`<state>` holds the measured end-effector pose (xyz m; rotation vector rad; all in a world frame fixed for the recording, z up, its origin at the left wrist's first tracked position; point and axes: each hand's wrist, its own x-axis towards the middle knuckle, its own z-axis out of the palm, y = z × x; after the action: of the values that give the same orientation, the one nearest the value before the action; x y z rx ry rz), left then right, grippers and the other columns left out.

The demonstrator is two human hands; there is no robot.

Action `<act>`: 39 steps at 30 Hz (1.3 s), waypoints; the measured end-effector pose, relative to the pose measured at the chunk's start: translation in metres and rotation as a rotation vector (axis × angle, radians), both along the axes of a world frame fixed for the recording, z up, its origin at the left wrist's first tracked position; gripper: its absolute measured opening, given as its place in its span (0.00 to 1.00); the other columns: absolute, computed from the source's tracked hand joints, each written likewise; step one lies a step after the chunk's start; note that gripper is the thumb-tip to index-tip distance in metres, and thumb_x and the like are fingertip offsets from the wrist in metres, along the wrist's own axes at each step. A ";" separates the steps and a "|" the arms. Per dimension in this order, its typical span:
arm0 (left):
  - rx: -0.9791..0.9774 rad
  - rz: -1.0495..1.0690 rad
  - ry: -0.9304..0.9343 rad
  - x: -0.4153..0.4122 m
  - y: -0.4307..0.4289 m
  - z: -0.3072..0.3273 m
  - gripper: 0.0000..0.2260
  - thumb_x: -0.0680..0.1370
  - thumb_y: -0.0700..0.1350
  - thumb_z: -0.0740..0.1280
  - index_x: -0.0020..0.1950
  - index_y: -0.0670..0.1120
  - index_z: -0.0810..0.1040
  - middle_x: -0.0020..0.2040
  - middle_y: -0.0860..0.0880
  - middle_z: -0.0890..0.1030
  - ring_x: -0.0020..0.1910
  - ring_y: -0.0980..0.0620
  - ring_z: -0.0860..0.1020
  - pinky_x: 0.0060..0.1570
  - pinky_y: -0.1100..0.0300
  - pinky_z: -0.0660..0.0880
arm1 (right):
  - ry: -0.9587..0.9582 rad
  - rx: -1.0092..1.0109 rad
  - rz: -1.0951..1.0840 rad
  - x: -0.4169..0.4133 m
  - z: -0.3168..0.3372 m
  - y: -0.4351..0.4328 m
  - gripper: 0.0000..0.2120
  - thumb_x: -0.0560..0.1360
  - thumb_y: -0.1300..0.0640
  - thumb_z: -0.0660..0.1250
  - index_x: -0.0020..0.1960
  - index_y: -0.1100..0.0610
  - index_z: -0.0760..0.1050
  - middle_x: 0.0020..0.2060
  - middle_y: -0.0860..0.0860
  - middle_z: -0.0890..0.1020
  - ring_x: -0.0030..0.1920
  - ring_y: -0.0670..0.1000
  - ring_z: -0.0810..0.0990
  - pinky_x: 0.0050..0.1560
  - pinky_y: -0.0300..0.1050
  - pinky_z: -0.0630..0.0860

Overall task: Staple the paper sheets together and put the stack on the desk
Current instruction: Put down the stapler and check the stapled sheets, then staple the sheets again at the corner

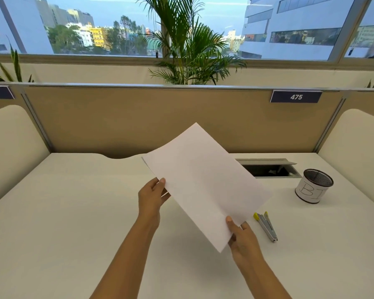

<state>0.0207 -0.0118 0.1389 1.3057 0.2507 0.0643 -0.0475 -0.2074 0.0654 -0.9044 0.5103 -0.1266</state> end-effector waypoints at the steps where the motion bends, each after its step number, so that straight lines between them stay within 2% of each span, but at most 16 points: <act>1: 0.011 0.047 0.008 0.001 -0.003 0.001 0.10 0.80 0.40 0.61 0.59 0.40 0.77 0.51 0.46 0.82 0.50 0.48 0.81 0.50 0.56 0.78 | -0.003 0.040 -0.006 0.000 -0.003 0.005 0.10 0.76 0.67 0.62 0.55 0.58 0.73 0.46 0.51 0.81 0.45 0.50 0.79 0.33 0.36 0.81; 3: 0.043 0.119 0.018 0.002 -0.006 0.003 0.11 0.80 0.40 0.61 0.60 0.41 0.77 0.53 0.46 0.81 0.51 0.46 0.80 0.53 0.52 0.78 | -0.005 0.095 0.006 -0.002 -0.005 0.012 0.11 0.76 0.67 0.62 0.57 0.57 0.73 0.48 0.52 0.80 0.46 0.51 0.79 0.35 0.38 0.81; 6: 0.079 0.175 0.000 0.003 -0.006 0.007 0.11 0.80 0.40 0.61 0.60 0.42 0.78 0.53 0.47 0.81 0.51 0.46 0.80 0.51 0.54 0.77 | 0.004 0.108 0.058 -0.006 -0.007 0.015 0.11 0.75 0.68 0.63 0.55 0.56 0.74 0.48 0.52 0.81 0.46 0.52 0.80 0.35 0.39 0.82; 8: 0.091 0.184 -0.014 0.003 -0.003 0.010 0.11 0.80 0.40 0.61 0.60 0.42 0.78 0.52 0.48 0.80 0.50 0.46 0.80 0.50 0.54 0.77 | 0.001 0.061 0.078 -0.008 -0.008 0.012 0.14 0.74 0.68 0.65 0.58 0.57 0.73 0.50 0.54 0.81 0.47 0.52 0.80 0.39 0.41 0.82; 10: 0.099 0.188 -0.021 0.005 0.003 0.012 0.10 0.79 0.40 0.62 0.59 0.42 0.78 0.50 0.48 0.80 0.49 0.46 0.79 0.50 0.54 0.77 | -0.027 0.039 0.042 -0.007 -0.006 0.001 0.25 0.70 0.65 0.71 0.64 0.56 0.69 0.56 0.55 0.80 0.48 0.52 0.80 0.46 0.44 0.81; 12: 0.109 0.172 -0.032 0.007 0.011 0.015 0.09 0.79 0.39 0.63 0.57 0.43 0.79 0.47 0.49 0.81 0.47 0.48 0.80 0.48 0.54 0.77 | -0.089 -0.009 -0.003 -0.003 0.003 -0.016 0.37 0.58 0.56 0.80 0.64 0.54 0.70 0.53 0.52 0.82 0.46 0.49 0.83 0.44 0.41 0.81; 13: 0.112 0.153 -0.039 0.008 0.015 0.017 0.09 0.79 0.39 0.62 0.56 0.43 0.79 0.46 0.50 0.81 0.46 0.49 0.80 0.45 0.55 0.77 | -0.118 -0.055 -0.005 -0.001 0.008 -0.025 0.36 0.59 0.55 0.80 0.63 0.53 0.71 0.49 0.50 0.83 0.45 0.49 0.83 0.41 0.39 0.82; 15: 0.119 0.110 -0.056 0.010 0.021 0.022 0.08 0.79 0.38 0.62 0.55 0.44 0.79 0.45 0.50 0.81 0.44 0.51 0.80 0.39 0.59 0.76 | -0.139 -0.167 0.051 0.003 0.025 -0.042 0.22 0.69 0.57 0.72 0.63 0.53 0.73 0.47 0.49 0.84 0.46 0.48 0.82 0.40 0.37 0.81; 16: 0.124 0.092 -0.063 0.011 0.024 0.024 0.08 0.79 0.38 0.62 0.55 0.44 0.78 0.45 0.49 0.81 0.43 0.51 0.80 0.37 0.60 0.75 | -0.140 -0.228 0.106 0.005 0.032 -0.050 0.20 0.70 0.55 0.71 0.62 0.52 0.75 0.47 0.48 0.84 0.46 0.48 0.82 0.39 0.37 0.81; 19: 0.160 0.026 -0.086 0.014 0.027 0.031 0.07 0.79 0.38 0.63 0.54 0.45 0.78 0.45 0.51 0.81 0.43 0.52 0.80 0.36 0.61 0.74 | -0.150 -0.422 0.299 0.011 0.054 -0.063 0.28 0.64 0.40 0.73 0.60 0.50 0.77 0.50 0.49 0.85 0.47 0.49 0.84 0.43 0.37 0.80; 20: 0.178 0.000 -0.091 0.015 0.027 0.031 0.07 0.79 0.38 0.63 0.53 0.46 0.78 0.44 0.52 0.81 0.43 0.53 0.80 0.36 0.62 0.74 | -0.147 -0.481 0.339 0.015 0.060 -0.063 0.24 0.66 0.41 0.70 0.60 0.49 0.76 0.52 0.48 0.85 0.49 0.49 0.84 0.44 0.37 0.80; 23: 0.224 -0.068 -0.092 0.016 0.024 0.032 0.07 0.79 0.39 0.63 0.54 0.45 0.78 0.45 0.51 0.81 0.43 0.54 0.80 0.36 0.62 0.74 | -0.159 -0.581 0.347 0.029 0.071 -0.061 0.12 0.75 0.52 0.65 0.58 0.49 0.77 0.50 0.46 0.84 0.50 0.49 0.84 0.45 0.37 0.80; 26: 0.242 -0.105 -0.086 0.018 0.020 0.031 0.08 0.79 0.39 0.62 0.55 0.44 0.79 0.47 0.51 0.82 0.45 0.52 0.80 0.38 0.61 0.75 | -0.152 -0.594 0.280 0.039 0.074 -0.057 0.11 0.75 0.59 0.67 0.56 0.53 0.76 0.49 0.49 0.84 0.49 0.50 0.83 0.42 0.37 0.80; 31: 0.221 -0.084 -0.095 0.024 0.015 0.031 0.08 0.79 0.42 0.62 0.56 0.46 0.78 0.53 0.48 0.81 0.51 0.47 0.79 0.48 0.52 0.76 | -0.141 -0.581 0.194 0.046 0.071 -0.051 0.09 0.74 0.62 0.67 0.52 0.53 0.77 0.44 0.47 0.84 0.42 0.46 0.84 0.37 0.34 0.80; 35: 0.178 -0.010 -0.108 0.030 0.008 0.032 0.07 0.79 0.45 0.64 0.53 0.47 0.79 0.50 0.50 0.82 0.50 0.49 0.79 0.49 0.54 0.76 | -0.166 -0.575 0.192 0.051 0.068 -0.049 0.09 0.74 0.63 0.67 0.50 0.51 0.78 0.37 0.42 0.86 0.37 0.43 0.85 0.34 0.32 0.78; 39: 0.201 0.065 -0.120 0.036 0.005 0.031 0.11 0.78 0.44 0.65 0.59 0.43 0.79 0.51 0.49 0.81 0.50 0.47 0.79 0.52 0.52 0.76 | -0.179 -0.608 0.229 0.056 0.066 -0.048 0.08 0.74 0.61 0.67 0.52 0.52 0.77 0.42 0.44 0.84 0.38 0.41 0.84 0.34 0.32 0.78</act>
<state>0.0571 -0.0066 0.1704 1.4880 0.1874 0.2274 0.0085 -0.2558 0.1317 -1.5231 0.1934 -0.1553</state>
